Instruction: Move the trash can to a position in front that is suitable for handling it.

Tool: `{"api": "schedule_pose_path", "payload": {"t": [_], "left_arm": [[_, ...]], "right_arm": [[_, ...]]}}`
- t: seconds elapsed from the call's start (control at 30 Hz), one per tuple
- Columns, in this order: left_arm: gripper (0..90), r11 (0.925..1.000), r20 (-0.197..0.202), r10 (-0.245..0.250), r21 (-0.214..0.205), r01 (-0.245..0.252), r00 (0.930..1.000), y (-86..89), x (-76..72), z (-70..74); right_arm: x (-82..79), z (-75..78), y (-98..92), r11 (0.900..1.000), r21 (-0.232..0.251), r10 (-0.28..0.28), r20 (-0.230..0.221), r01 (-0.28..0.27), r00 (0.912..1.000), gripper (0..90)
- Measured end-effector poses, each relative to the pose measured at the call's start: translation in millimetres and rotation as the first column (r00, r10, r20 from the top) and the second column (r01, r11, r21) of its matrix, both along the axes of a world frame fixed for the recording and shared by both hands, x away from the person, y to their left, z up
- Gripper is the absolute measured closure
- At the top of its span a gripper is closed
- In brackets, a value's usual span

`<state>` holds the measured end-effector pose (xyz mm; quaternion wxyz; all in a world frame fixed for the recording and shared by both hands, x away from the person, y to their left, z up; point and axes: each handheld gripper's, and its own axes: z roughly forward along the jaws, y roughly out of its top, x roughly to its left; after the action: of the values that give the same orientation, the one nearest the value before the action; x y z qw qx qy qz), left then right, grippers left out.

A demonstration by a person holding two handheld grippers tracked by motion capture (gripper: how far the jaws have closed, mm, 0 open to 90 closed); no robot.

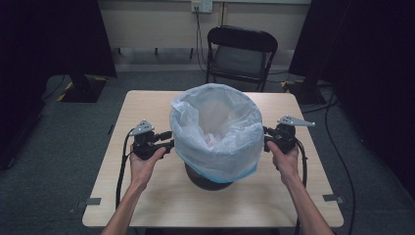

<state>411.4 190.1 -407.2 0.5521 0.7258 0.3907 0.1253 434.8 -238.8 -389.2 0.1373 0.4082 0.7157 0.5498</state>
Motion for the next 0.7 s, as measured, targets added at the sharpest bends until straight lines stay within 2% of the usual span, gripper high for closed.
{"api": "schedule_pose_path", "payload": {"t": [0.03, 0.07, 0.13, 0.33, 0.47, 0.7], "left_arm": [[47.0, 1.0000, 0.003, -0.006, 0.003, 0.006, 1.0000, 1.5, -6.3, -0.5], [46.0, 1.0000, 0.003, -0.006, 0.003, 0.006, 1.0000, 1.5, -6.3, -0.5], [45.4, 0.9996, -0.004, -0.020, -0.020, 0.020, 0.9998, 4.0, -16.6, -2.3], [42.1, 0.9981, -0.009, -0.047, -0.040, 0.046, 0.9989, 6.6, -26.8, -2.1], [40.7, 0.9968, -0.004, -0.071, -0.039, 0.070, 0.9975, 4.7, -32.1, -2.2], [38.6, 0.9918, -0.017, -0.124, -0.034, 0.124, 0.9921, 4.1, -38.4, -1.4]], "right_arm": [[-5.0, 0.6, 0.3, 1.0000, -0.007, 0.007, 0.001, -0.007, 1.0000, 50.5], [-7.0, 0.8, 0.4, 0.9999, -0.008, 0.010, 0.004, -0.010, 0.9999, 50.5], [-12.8, 0.8, -0.2, 0.9996, -0.005, 0.026, 0.004, -0.026, 0.9996, 50.3], [-27.2, 0.8, -2.2, 0.9988, -0.002, 0.050, -0.005, -0.050, 0.9987, 49.6], [-37.5, 3.8, -5.3, 0.9977, -0.035, 0.058, 0.003, -0.058, 0.9983, 47.5], [-53.1, 4.7, -15.1, 0.9955, -0.004, 0.094, -0.007, -0.094, 0.9955, 46.5]]}}
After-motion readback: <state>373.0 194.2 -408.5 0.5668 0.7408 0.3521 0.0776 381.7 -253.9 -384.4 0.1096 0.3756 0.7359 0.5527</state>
